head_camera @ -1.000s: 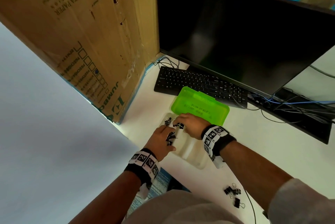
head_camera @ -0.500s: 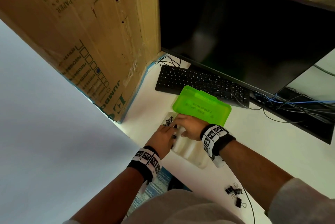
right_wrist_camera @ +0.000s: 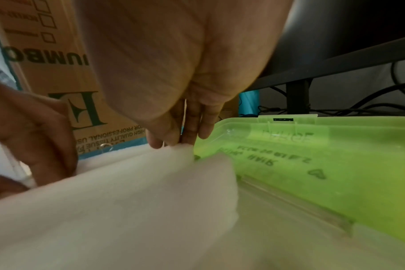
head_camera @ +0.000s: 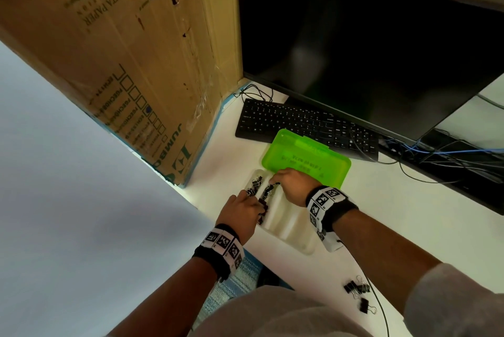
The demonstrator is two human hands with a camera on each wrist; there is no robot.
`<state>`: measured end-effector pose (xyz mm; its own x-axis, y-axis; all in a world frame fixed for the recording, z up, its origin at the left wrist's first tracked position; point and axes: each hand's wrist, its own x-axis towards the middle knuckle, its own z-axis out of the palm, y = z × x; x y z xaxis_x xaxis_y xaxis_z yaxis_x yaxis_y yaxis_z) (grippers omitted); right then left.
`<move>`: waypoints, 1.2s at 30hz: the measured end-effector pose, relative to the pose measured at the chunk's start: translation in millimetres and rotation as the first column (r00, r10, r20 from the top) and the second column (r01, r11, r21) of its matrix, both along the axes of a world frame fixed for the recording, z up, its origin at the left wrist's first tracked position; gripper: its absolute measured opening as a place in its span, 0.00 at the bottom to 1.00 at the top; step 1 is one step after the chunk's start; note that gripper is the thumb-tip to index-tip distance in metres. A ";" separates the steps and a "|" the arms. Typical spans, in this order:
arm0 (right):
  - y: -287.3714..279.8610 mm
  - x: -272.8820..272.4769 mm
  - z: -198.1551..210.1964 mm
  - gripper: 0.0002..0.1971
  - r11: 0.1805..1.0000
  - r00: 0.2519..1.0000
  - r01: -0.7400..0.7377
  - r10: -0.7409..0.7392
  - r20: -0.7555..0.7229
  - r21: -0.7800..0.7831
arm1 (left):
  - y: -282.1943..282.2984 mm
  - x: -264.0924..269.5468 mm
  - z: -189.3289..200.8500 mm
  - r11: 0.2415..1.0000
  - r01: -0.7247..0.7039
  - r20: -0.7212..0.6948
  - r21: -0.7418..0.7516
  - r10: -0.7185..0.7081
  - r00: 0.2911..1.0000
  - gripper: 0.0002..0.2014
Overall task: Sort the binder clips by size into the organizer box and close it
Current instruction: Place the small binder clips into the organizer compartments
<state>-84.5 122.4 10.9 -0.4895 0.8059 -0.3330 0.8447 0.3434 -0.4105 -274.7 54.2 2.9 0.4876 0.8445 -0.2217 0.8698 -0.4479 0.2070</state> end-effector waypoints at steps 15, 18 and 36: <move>-51.1 92.0 -1.3 0.30 0.955 0.967 0.227 -0.199 -0.158 0.189 | -5.6 72.3 10.9 0.988 0.148 0.343 -0.040 -0.126 0.931 0.10; -91.1 131.3 -1.8 0.29 0.936 0.946 0.315 -0.297 -0.128 0.158 | -24.8 111.9 2.7 0.899 0.356 0.352 -0.256 -0.256 0.900 0.15; -254.4 153.6 -27.8 0.11 0.854 0.882 0.471 -0.458 0.108 -0.220 | -72.3 203.6 -46.0 0.751 0.543 0.222 -0.376 -0.496 0.840 0.13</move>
<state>69.1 -132.0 -17.0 -0.0551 0.8312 -0.5532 0.9035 -0.1943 -0.3819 -71.1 -18.1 -43.2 0.8633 0.2956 -0.4091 0.4914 -0.6771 0.5477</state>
